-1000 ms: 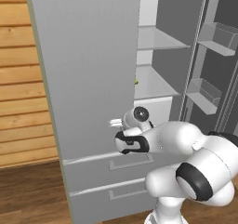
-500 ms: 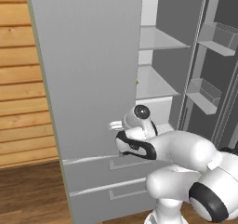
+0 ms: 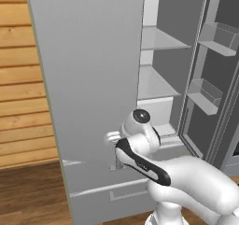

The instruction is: Grab a lemon wedge from the fridge and one ice cube from the ice bowl, and put them in the glass of lemonade.

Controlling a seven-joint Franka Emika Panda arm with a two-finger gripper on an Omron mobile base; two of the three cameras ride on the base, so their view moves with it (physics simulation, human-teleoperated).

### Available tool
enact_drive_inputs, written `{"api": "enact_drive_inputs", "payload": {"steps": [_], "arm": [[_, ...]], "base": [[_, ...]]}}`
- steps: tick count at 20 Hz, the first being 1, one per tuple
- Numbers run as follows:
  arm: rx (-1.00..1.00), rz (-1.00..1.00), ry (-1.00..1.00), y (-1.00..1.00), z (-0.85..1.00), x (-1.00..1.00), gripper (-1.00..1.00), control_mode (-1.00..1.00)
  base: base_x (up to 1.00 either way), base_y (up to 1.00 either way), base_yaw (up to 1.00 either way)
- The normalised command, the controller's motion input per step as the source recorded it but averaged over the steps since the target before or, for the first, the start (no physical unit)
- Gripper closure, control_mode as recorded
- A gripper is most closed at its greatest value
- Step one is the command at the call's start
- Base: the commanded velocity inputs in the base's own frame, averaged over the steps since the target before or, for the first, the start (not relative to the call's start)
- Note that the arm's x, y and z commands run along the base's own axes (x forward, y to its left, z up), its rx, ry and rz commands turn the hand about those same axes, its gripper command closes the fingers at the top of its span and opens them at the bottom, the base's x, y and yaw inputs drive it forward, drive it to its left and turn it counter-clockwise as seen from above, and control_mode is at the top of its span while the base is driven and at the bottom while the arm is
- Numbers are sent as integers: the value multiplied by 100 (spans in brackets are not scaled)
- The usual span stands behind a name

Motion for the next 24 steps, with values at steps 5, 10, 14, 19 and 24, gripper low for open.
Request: {"api": "enact_drive_inputs", "payload": {"steps": [5, 10, 14, 19, 24], "arm": [[0, 12, -8, 52, 54, -100, 100, -100], [3, 9, -11, 10, 100, -93, 100, -100], [12, 4, -6, -18, 100, -75, 100, -100], [12, 0, 0, -48, 100, -30, 100, -100], [7, 0, 0, -65, 86, -22, 100, -100]], "base": [[0, 0, 0], [0, 0, 0], [0, 0, 0], [0, 0, 0], [0, 0, 0]]}}
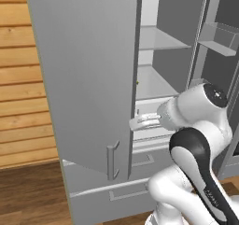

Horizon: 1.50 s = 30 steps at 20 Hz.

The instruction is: Grab a lemon wedge from the fridge and one ice cube from the ice bowl, and put them in the glass of lemonade.

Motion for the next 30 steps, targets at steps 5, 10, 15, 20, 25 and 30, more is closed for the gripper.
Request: {"api": "enact_drive_inputs", "payload": {"steps": [5, 10, 15, 20, 25, 30], "arm": [[0, -6, 1, -48, 51, 0, 100, -100], [3, -17, 5, -37, 9, 41, 100, -100], [10, -19, 7, -14, 1, 64, 100, -100], [10, -11, 0, -2, -3, 66, -100, -100], [23, 0, 1, 0, 3, 89, -100, -100], [19, 0, 7, -1, 6, 78, -100, -100]], "base": [[0, 0, 0], [0, 0, 0], [0, 0, 0], [0, 0, 0], [0, 0, 0], [0, 0, 0]]}}
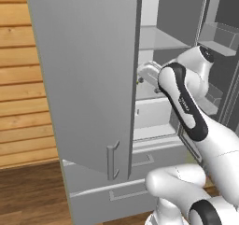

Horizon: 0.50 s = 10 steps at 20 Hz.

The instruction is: Grab a lemon wedge from the fridge and one ice cube from the ice bowl, and put them in the glass of lemonade.

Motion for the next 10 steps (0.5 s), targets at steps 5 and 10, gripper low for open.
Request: {"api": "enact_drive_inputs", "payload": {"steps": [5, 10], "arm": [[15, 0, 1, -17, 10, 22, -100, -100], [21, 8, 0, 0, 0, 9, -100, -100]], "base": [[0, 0, 0], [0, 0, 0]]}}
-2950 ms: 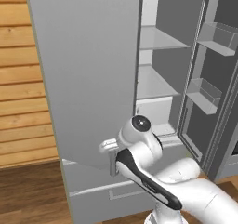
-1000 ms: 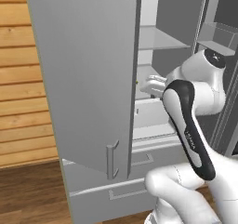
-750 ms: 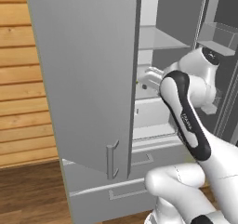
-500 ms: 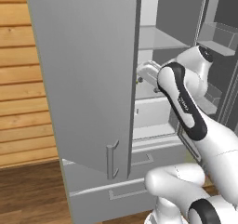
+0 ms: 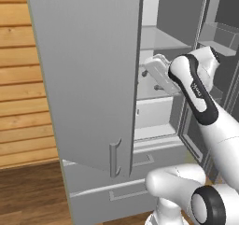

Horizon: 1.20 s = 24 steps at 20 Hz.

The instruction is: Grab a lemon wedge from the fridge and one ice cube from the ice bowl, and put them in the glass of lemonade.

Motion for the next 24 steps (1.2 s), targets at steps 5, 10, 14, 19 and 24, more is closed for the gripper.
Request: {"api": "enact_drive_inputs", "payload": {"steps": [5, 10, 14, 19, 24], "arm": [[21, 16, 0, 0, 0, 0, -100, -100], [14, 20, 3, 6, 0, 1, -100, -100], [5, 9, 7, 24, 5, 2, -100, -100], [1, 0, 7, 6, 0, 59, -100, -100], [1, 0, 5, 1, 0, 17, -100, -100]], "base": [[0, 0, 0], [0, 0, 0], [0, 0, 0], [0, 0, 0], [0, 0, 0]]}}
